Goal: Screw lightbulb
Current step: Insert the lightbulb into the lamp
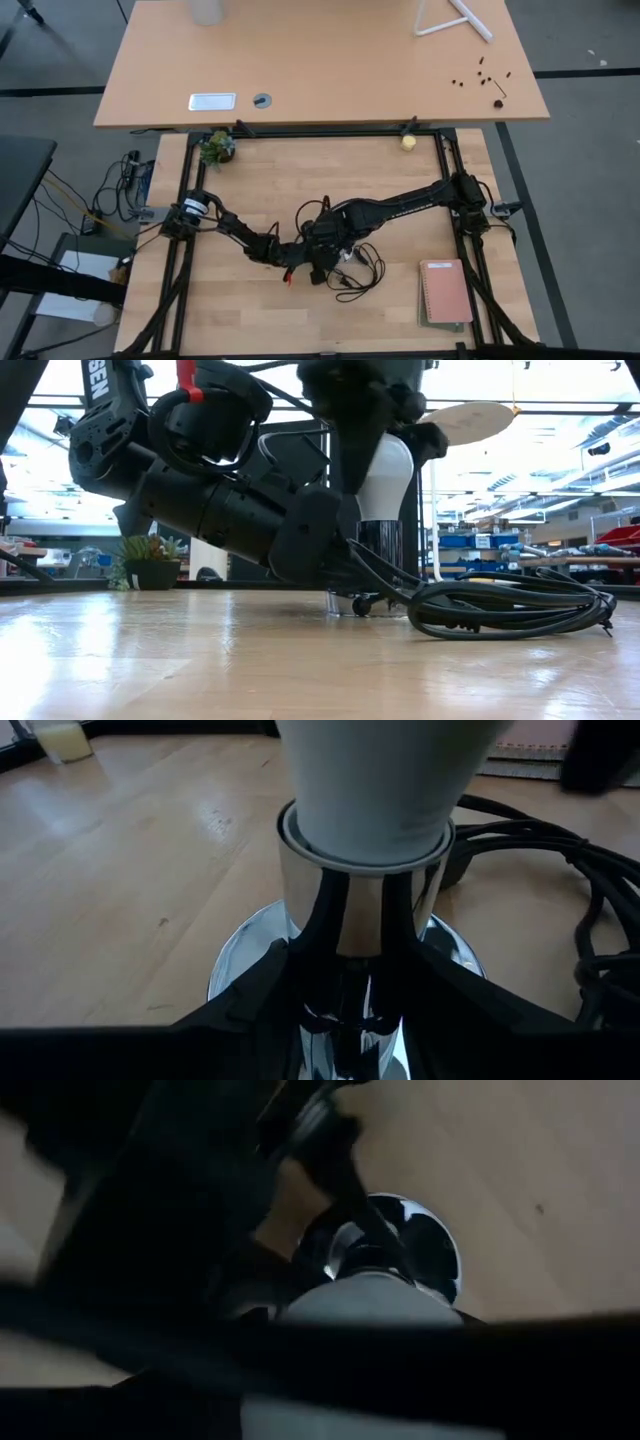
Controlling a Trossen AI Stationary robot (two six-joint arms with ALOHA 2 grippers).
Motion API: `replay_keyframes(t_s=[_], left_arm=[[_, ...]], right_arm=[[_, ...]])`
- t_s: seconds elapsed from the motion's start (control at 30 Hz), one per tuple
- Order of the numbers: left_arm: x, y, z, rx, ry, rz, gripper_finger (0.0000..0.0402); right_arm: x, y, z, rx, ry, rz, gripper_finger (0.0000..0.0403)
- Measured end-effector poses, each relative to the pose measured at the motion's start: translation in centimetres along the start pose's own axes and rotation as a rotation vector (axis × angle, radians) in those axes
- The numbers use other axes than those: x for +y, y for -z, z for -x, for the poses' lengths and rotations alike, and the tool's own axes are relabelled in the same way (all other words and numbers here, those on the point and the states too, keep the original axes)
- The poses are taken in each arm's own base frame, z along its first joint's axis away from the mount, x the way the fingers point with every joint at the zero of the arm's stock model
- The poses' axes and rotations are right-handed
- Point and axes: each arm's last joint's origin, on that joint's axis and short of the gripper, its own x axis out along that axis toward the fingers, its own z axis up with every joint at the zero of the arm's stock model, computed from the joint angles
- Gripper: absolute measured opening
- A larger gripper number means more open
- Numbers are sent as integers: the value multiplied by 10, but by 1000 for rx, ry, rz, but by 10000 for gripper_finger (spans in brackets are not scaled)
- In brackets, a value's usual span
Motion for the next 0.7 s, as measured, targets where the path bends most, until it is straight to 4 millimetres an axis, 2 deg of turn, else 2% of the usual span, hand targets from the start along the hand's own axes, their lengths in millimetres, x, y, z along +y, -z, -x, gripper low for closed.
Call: replay_keyframes(t_s=[0.1,0.2,0.33,0.6,0.7], left_arm=[[0,0,0,-2,1,1,184],[1,1,1,-1,-1,-4,184],[1,1,1,-1,1,-4,184],[2,1,1,1,-9,0,184],[2,1,1,1,-9,0,184]], right_arm=[[0,-1,0,-13,-1,-174,291],[1,-1,0,-20,-4,-179,281],[1,-2,1,5,-34,29,282],[-8,-3,6,40,-21,383,316],[-9,-4,6,38,-18,439,319]])
